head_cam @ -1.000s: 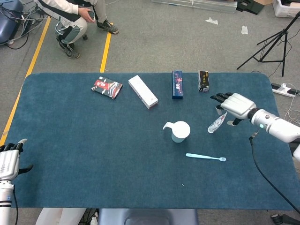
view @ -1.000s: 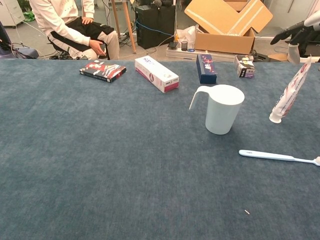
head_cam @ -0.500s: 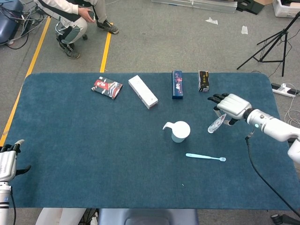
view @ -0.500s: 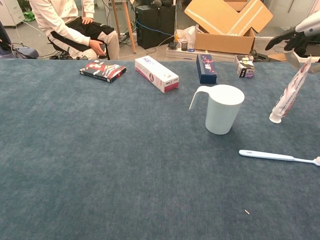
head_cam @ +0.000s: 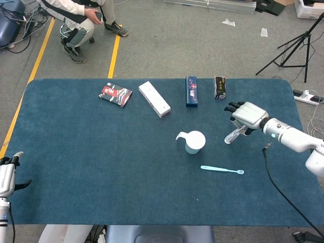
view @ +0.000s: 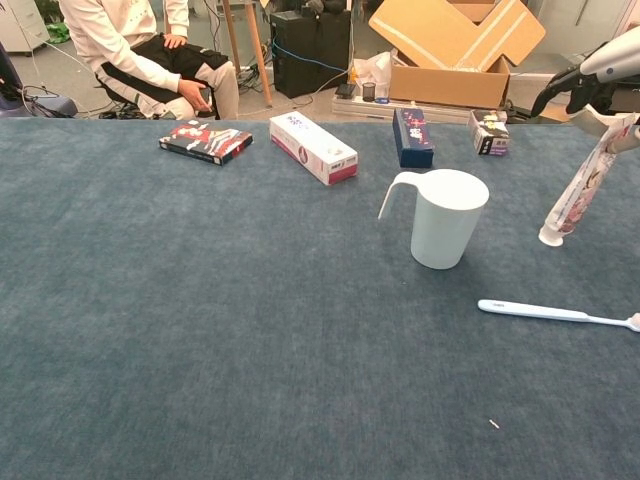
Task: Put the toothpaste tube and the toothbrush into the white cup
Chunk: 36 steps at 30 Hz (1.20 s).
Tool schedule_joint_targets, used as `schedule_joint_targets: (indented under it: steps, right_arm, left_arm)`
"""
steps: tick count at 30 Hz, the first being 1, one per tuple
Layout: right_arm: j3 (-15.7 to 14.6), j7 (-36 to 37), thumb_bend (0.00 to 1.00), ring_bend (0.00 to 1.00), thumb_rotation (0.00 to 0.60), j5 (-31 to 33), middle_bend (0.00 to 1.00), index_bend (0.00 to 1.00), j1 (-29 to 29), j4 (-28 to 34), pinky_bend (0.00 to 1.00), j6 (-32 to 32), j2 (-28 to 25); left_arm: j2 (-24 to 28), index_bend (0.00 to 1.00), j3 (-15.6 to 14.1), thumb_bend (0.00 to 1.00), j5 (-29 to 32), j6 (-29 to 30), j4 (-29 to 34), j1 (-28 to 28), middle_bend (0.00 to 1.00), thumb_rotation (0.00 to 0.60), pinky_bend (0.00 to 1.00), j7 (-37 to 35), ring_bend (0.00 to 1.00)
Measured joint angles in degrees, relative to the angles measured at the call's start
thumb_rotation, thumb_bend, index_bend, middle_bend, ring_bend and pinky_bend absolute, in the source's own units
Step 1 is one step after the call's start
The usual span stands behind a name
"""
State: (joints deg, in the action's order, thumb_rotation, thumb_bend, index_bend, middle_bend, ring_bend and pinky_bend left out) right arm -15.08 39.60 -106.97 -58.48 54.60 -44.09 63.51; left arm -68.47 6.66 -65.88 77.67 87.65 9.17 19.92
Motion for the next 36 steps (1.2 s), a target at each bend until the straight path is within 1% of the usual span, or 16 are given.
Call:
schedule_joint_targets:
  steps: [9,18,27,36]
  right_arm:
    - [-0.2,-0.9,0.27,0.00,0.600,0.9,0.24,0.76,-0.4,1.9,0.18,0.6,-0.8]
    - [0.3,-3.0,0.29,0.00,0.600,2.5,0.26,0.77,-0.7,6.1,0.18,1.2,-3.3]
    - [1.8,-5.9,0.30,0.00,0.600,4.7,0.26,0.77,-0.5,11.2,0.18,1.5,-6.7]
    - [4.1,-9.2,0.31,0.00,0.600,7.2,0.26,0.77,-0.3,18.5,0.18,1.3,-12.1]
  left_arm:
    - [0.2,0.19,-0.1,0.00,-0.2,0.3,0.0,-0.3,0.40,0.600,0.24,-0.7,0.25]
    - [0.7,0.19,-0.2,0.00,-0.6,0.3,0.1,-0.5,0.40,0.600,0.24,-1.4,0.25]
    - [0.9,0.19,-0.3,0.00,-1.0,0.1,0.3,-0.3,0.40,0.600,0.24,-1.7,0.25]
    - [1.5,0.19,-0.2,0.00,-1.5,0.2,0.9,-0.3,0.40,0.600,0.24,-1.9,0.25]
